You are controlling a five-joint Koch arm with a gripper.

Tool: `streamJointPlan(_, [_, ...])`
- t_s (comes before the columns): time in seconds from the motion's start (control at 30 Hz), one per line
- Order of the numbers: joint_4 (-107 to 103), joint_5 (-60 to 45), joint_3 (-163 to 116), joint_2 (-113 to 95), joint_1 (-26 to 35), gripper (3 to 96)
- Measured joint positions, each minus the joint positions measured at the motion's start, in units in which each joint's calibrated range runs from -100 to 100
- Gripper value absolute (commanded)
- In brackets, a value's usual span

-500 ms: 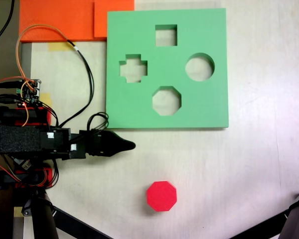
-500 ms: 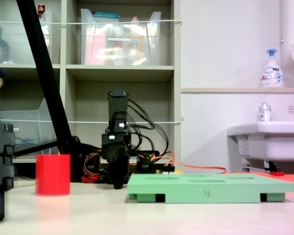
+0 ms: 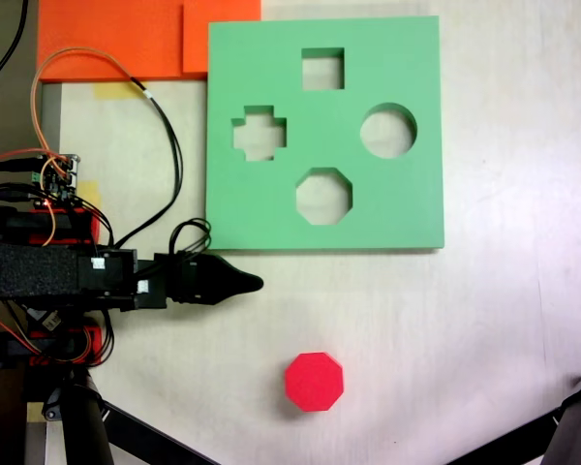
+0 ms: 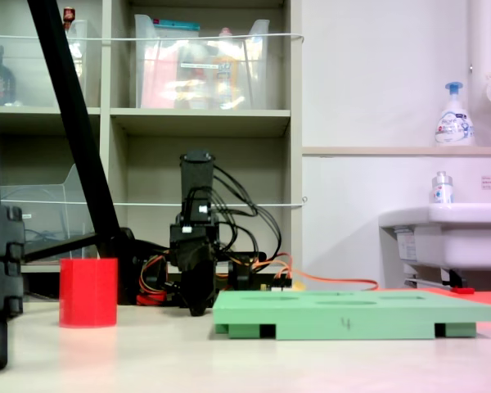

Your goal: Put the octagonal pillar block into the corresponding hole

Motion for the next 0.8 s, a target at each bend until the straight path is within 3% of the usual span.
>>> streamJointPlan(0.53, [-0.10,0.83,0.00,0.00,-2.59,50.1])
streamJointPlan(0.8, [-0.78,26.18,-0.20,0.00,-5.62,48.9])
